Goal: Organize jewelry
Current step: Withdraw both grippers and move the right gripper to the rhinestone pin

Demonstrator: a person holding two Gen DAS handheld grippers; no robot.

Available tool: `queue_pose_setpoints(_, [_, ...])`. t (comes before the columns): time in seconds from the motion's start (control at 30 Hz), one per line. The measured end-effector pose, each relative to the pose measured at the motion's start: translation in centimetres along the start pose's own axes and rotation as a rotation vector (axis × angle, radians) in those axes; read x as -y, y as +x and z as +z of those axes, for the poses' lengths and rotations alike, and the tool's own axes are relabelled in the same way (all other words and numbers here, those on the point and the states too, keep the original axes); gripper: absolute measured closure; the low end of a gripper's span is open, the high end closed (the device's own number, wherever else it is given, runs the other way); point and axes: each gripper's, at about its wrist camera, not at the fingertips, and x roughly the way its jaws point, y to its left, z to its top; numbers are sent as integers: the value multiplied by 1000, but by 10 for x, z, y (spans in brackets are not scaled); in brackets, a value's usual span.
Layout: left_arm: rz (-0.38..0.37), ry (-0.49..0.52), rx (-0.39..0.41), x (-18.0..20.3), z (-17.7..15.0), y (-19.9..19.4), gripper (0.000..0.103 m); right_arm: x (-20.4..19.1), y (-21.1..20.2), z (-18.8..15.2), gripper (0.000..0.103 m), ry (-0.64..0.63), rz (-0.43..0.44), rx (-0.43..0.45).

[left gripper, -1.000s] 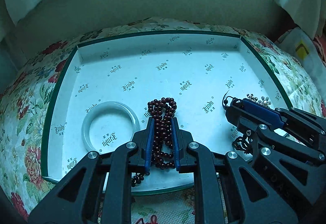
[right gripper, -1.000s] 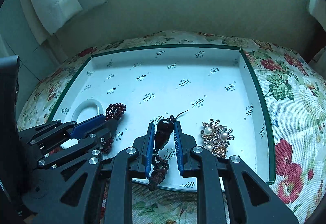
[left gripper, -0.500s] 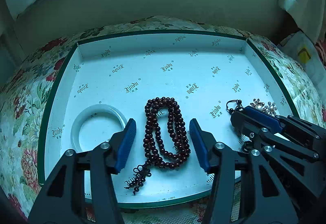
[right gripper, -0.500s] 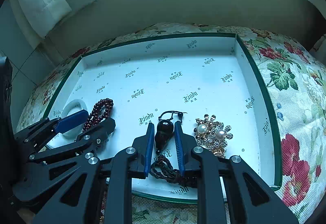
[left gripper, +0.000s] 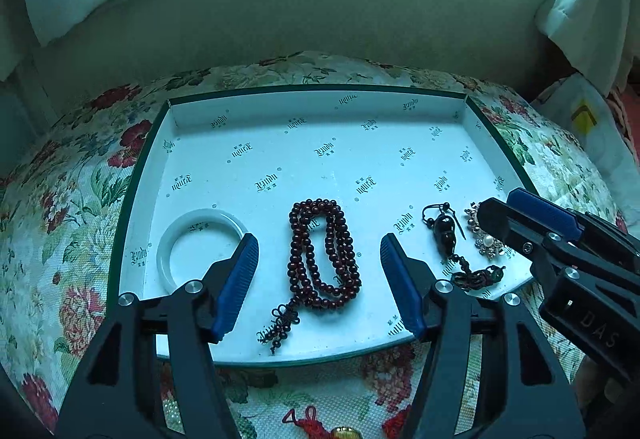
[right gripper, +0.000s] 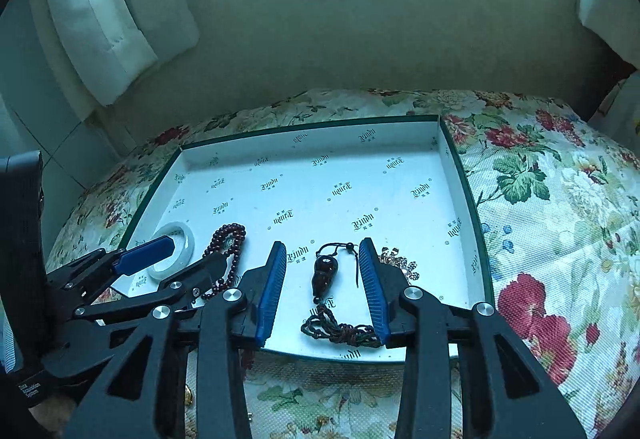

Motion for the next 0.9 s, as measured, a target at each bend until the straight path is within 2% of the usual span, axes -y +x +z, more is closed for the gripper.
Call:
queue_pose_setpoints(0.2, [5,3,-2,-4,-17,-27,40,1,-29,-17,65,0,-3,1])
queue_pose_setpoints(0.47, [8,-8,-33,-13,-59,-59,41,-3,-52,-62,65,-8,-3,-66])
queue_pose_setpoints(0.7, [17,-19,-66,-17,-95,-80,41,-11,-59,-104,65,-32,-3,-138])
queue_pose_setpoints(0.9, [32,-27,-87,-21,-117,-87,42,-17,-55,-121,65,-62,-6,-170])
